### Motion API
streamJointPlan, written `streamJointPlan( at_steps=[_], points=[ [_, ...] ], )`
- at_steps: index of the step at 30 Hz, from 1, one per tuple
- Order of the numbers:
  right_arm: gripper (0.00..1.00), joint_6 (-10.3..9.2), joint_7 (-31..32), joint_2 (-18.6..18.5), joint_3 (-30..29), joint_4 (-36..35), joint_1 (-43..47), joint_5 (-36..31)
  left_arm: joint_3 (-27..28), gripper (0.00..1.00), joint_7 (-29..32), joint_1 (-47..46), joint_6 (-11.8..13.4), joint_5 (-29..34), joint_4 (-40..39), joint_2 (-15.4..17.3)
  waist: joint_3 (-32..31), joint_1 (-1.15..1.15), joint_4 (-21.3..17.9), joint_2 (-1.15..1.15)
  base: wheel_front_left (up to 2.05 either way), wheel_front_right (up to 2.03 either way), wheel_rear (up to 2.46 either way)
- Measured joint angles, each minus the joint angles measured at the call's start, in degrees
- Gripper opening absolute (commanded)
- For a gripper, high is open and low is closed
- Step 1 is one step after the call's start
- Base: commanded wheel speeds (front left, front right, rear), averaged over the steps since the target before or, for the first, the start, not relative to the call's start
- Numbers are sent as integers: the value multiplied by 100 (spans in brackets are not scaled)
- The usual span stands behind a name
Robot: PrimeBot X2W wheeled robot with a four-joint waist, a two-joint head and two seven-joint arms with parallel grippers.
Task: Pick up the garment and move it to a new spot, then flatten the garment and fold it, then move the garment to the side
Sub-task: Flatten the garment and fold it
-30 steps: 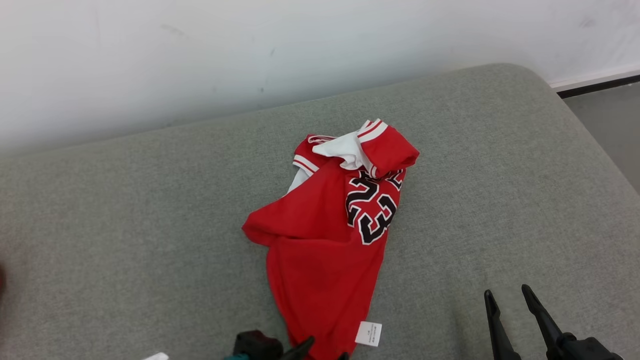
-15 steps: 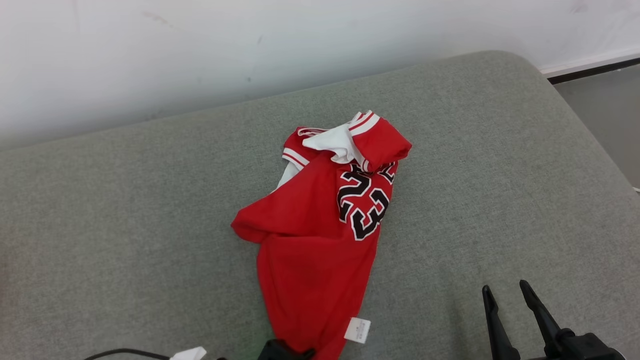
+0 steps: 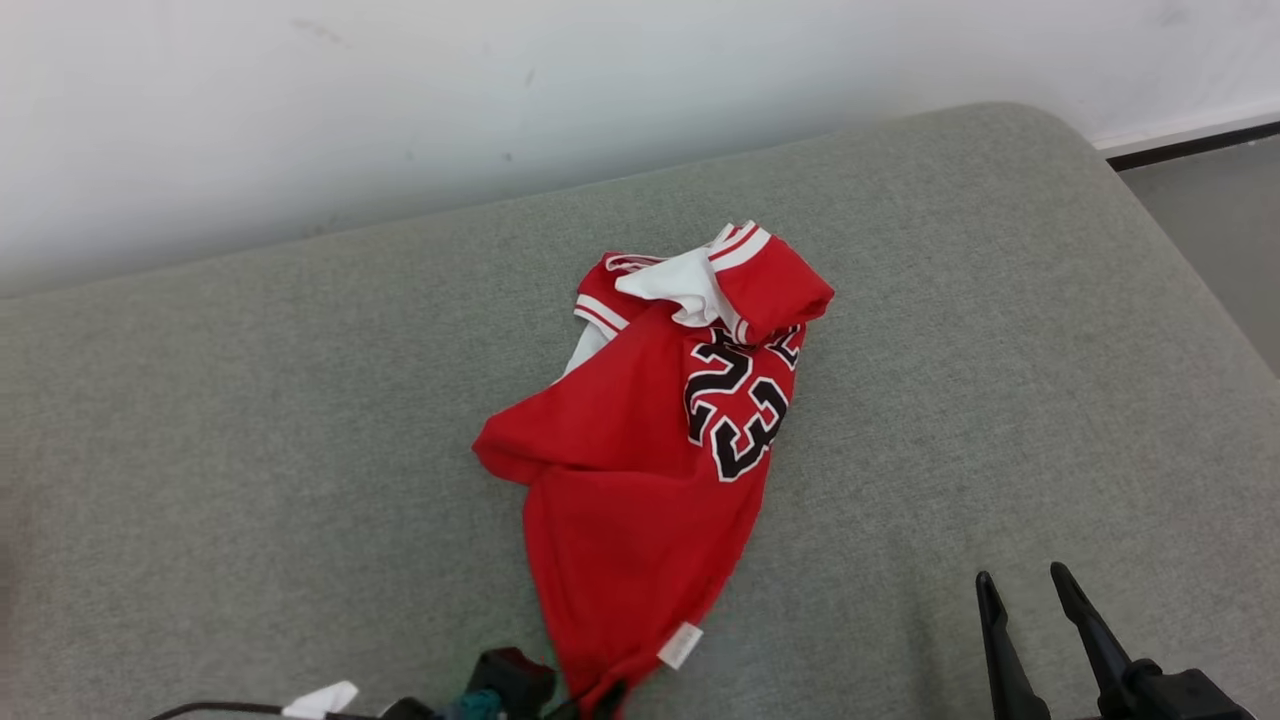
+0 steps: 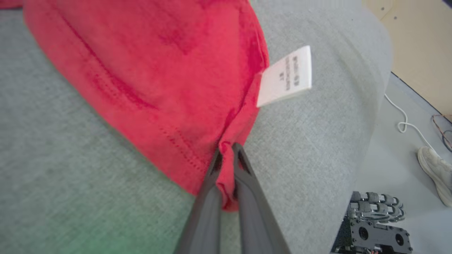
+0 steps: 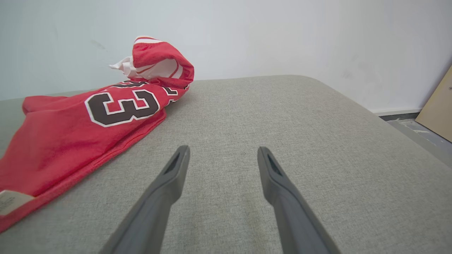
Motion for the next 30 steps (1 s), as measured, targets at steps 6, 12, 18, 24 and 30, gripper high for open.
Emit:
streamJointPlan(
  at_steps=[6,12,18,24,30],
  points=[
    [100,0,1,0,-26,11,108,-79,432,0,-130,391,390,-269,-770,689,-129,1,228,0,0,0,0],
    [100,0,1,1,-7,26,129,-149,677,0,24,948,720,-479,-1518,1524,-271,0,498,0,0,0,0],
    [100,0,0,1,1,48,154,-162,829,0,-34,1491,998,-704,-1529,1860,-405,0,603,0,0,0,0],
    [100,0,0,-12,-3,69,220,-163,980,100,-113,1850,1053,-1132,-1695,1830,-479,0,632,0,0,0,0],
    [100,0,0,-22,-63,36,261,-164,1265,100,-129,2076,1262,-1396,-2293,2142,-450,1,716,0,0,0,0]
  ],
)
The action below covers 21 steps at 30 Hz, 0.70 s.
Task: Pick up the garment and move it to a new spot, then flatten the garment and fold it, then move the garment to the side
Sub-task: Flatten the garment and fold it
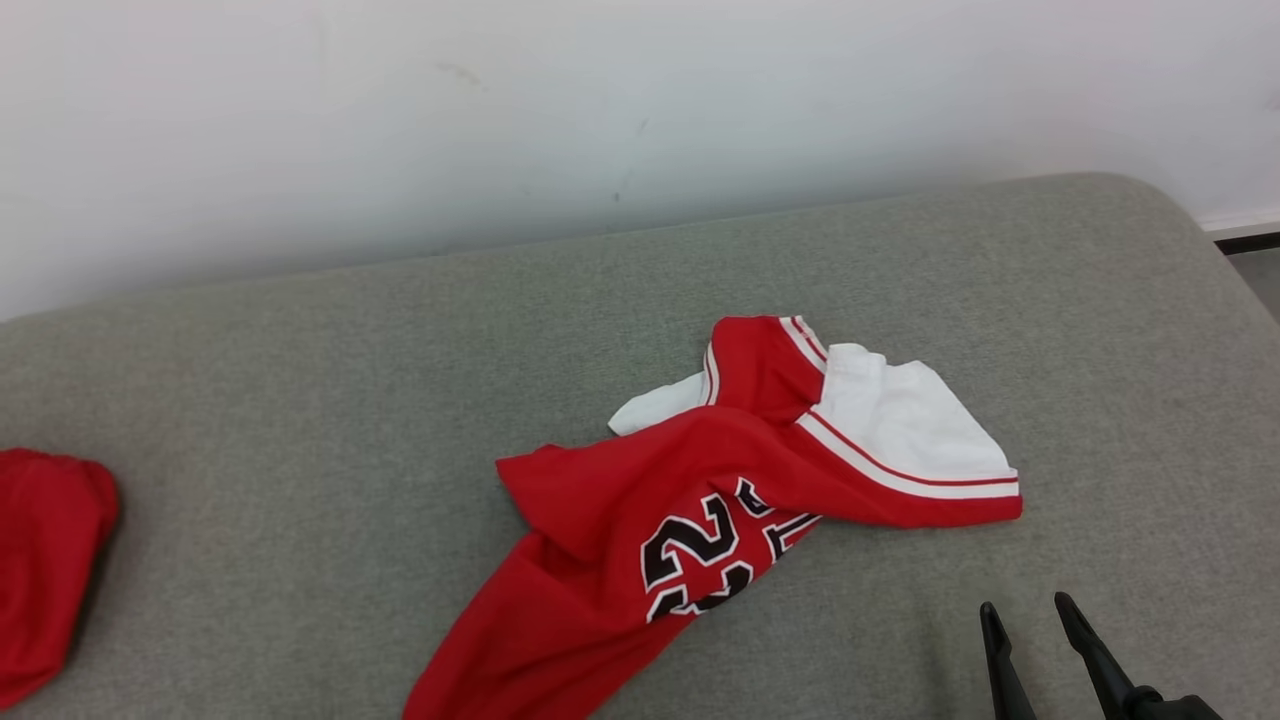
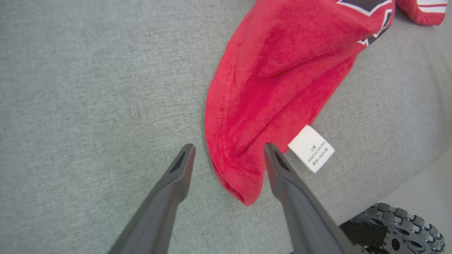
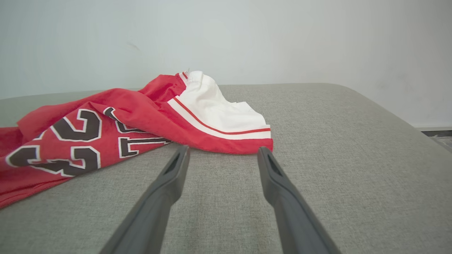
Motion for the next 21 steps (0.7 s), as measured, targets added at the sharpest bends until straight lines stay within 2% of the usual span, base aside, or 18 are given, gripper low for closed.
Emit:
streamJointPlan(
  at_steps=[7,9,12,13,16,21],
  points=[
    [100,0,1,3,-1,-29,1,-1,347,100,-40,147,334,-69,-821,461,98,0,129,0,0,0,0],
    [100,0,1,3,19,-29,-21,-1,410,100,-44,-10,343,36,-1095,530,142,0,133,0,0,0,0],
    [100,0,1,5,94,-29,-126,-1,355,100,123,-496,253,227,-1289,458,219,0,92,0,0,0,0],
    [100,0,1,4,122,-27,-170,1,279,100,231,-705,197,363,-1280,401,251,0,64,0,0,0,0],
    [100,0,1,15,168,-27,-277,23,32,100,515,-1464,-88,613,-1160,-66,365,0,-55,0,0,0,0],
    [100,0,1,15,247,-29,-448,87,-443,100,1055,-2769,-638,1053,-460,-849,589,0,-357,0,0,0,0]
  ],
)
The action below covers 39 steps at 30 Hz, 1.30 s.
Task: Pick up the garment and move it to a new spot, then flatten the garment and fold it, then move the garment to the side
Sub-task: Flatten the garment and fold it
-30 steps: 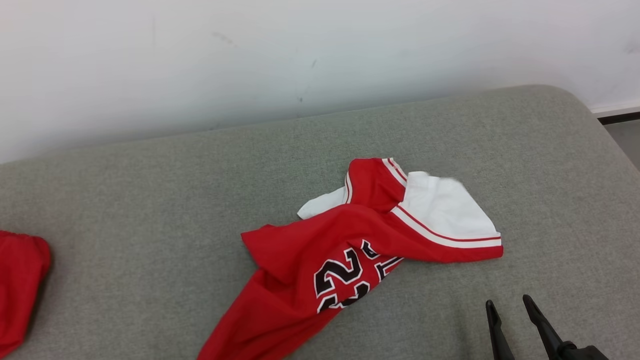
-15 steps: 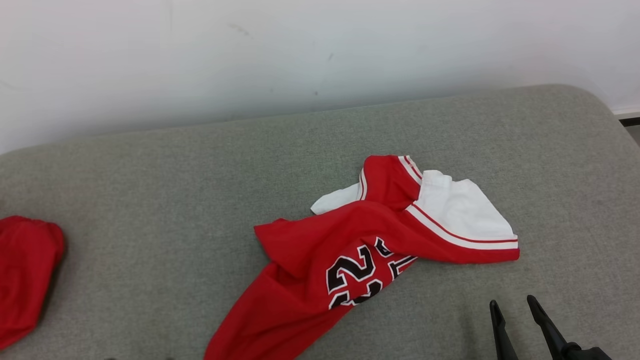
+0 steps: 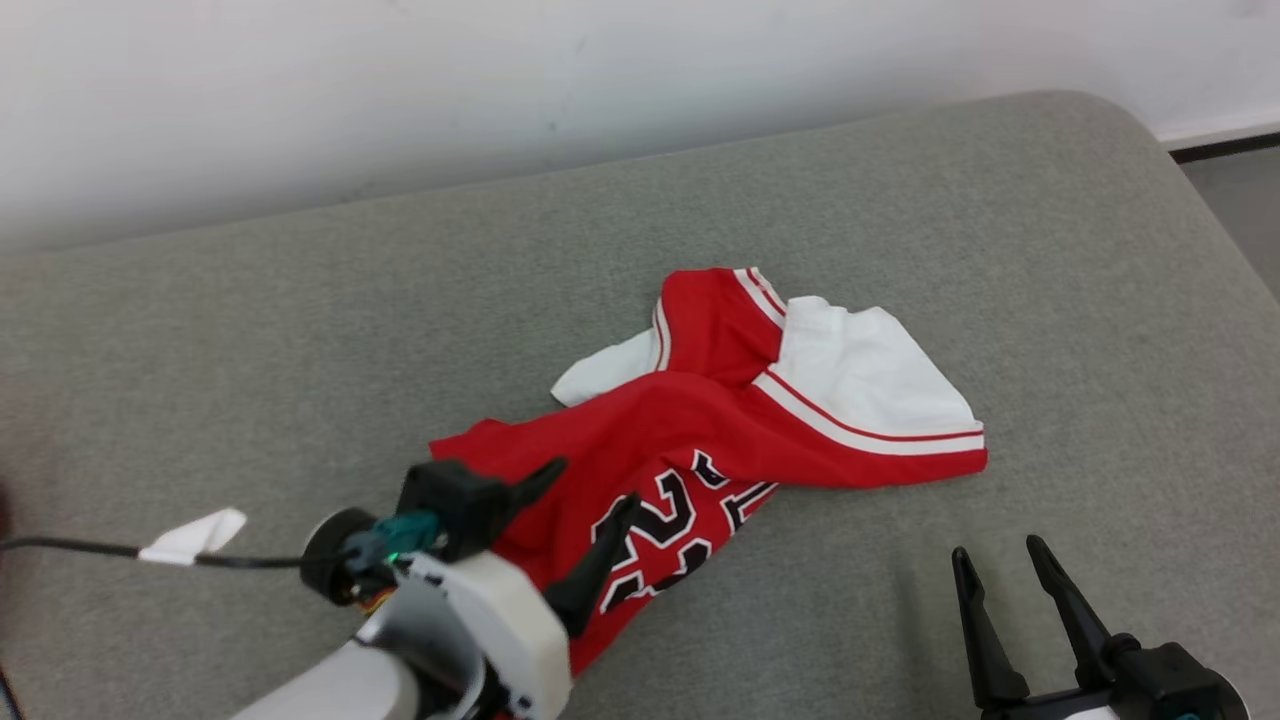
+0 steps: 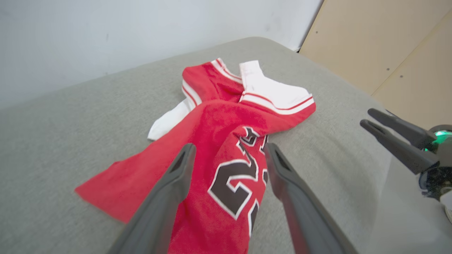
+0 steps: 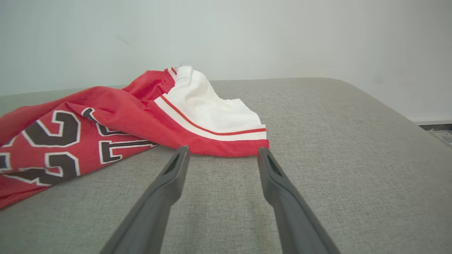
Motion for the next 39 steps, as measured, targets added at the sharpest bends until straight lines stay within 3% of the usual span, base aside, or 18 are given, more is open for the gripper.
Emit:
streamJointPlan(
  at_steps=[5,12,19,31,32,33,34,35,39],
  points=[
    [100,0,1,3,80,-18,-115,227,-163,100,310,-1013,-408,59,933,-800,237,0,-387,0,0,0,0],
    [100,0,0,2,200,-20,-211,364,-248,100,557,-1840,-886,-90,2298,-1473,551,0,-931,0,0,0,0],
    [100,0,0,3,289,-34,-322,469,-335,100,666,-2398,-1203,-100,3345,-1836,799,0,-1274,0,0,0,0],
    [100,0,0,3,393,-26,-385,527,-428,100,657,-2760,-1621,-149,4445,-2081,886,0,-1504,0,0,0,0],
    [100,0,0,4,402,-24,-385,527,-443,85,659,-2765,-1674,-174,4501,-2102,886,0,-1512,0,0,0,0],
    [100,0,0,3,408,-22,-384,528,-446,33,654,-2765,-1724,-211,4541,-2135,885,0,-1519,0,0,0,0],
    [100,0,0,3,412,-20,-384,528,-438,4,623,-2766,-1748,-248,4567,-2178,886,0,-1525,0,0,0,0],
    [100,0,0,3,414,-20,-384,532,-448,0,613,-2771,-1775,-250,4597,-2225,889,0,-1529,0,0,0,0],
    [100,0,0,3,435,-13,-391,568,-509,0,557,-2788,-1836,-238,4807,-2284,904,0,-1553,0,0,0,0]
  ],
)
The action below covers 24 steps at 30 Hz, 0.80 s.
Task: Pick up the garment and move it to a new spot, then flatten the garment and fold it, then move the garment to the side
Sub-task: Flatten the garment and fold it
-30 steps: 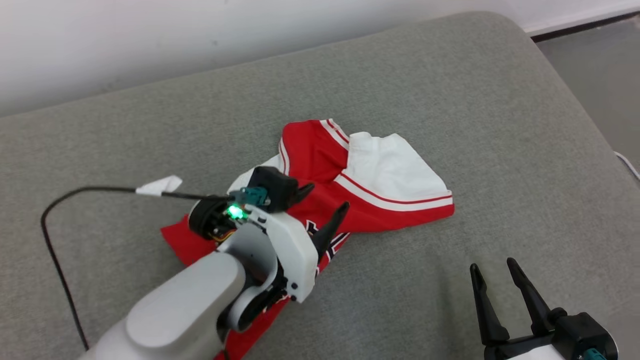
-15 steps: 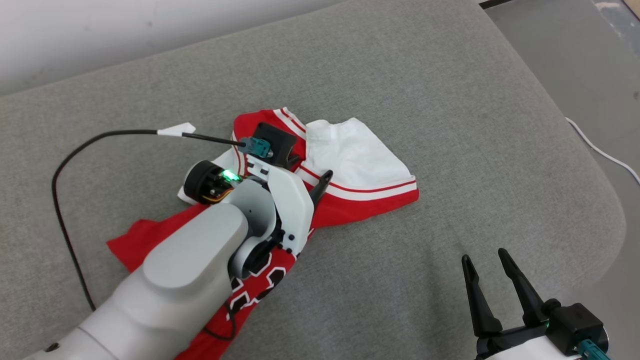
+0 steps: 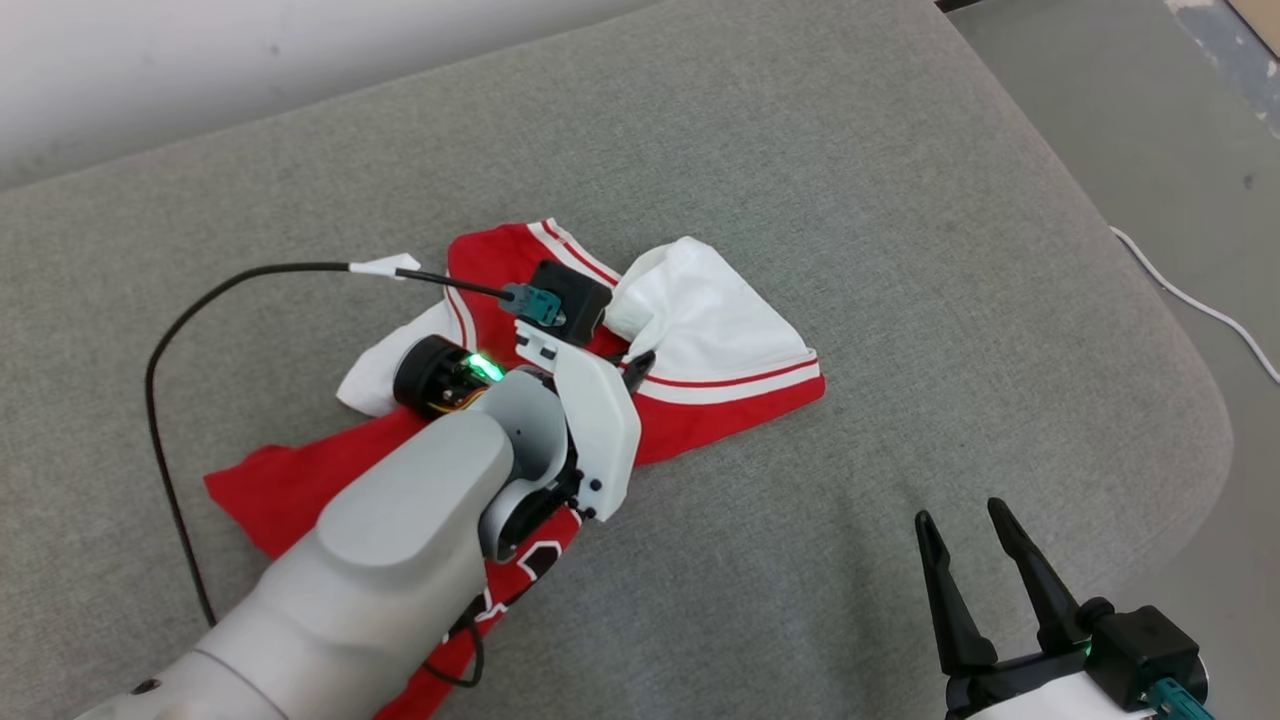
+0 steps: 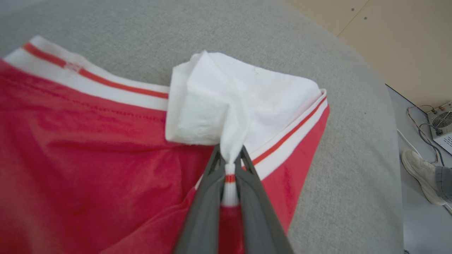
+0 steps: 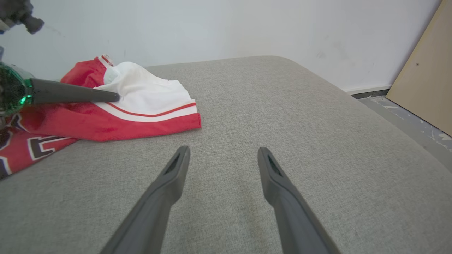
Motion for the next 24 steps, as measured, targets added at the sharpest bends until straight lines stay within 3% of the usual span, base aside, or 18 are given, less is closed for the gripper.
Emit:
streamJointPlan(
  at_steps=[6,10,16,24],
  points=[
    [100,0,0,2,-42,5,-15,10,-45,0,-308,-18,-82,53,129,-113,-20,0,-12,0,0,0,0],
    [100,0,0,1,-185,13,71,-34,21,0,-677,-13,-24,82,-215,-163,-115,0,91,0,0,0,0],
    [100,0,0,2,-278,34,159,-159,42,0,-970,325,59,69,-1302,-90,-355,0,358,0,0,0,0],
    [100,0,0,3,-405,75,235,-397,32,0,-923,998,347,-67,-3142,325,-765,0,698,0,0,0,0]
  ],
)
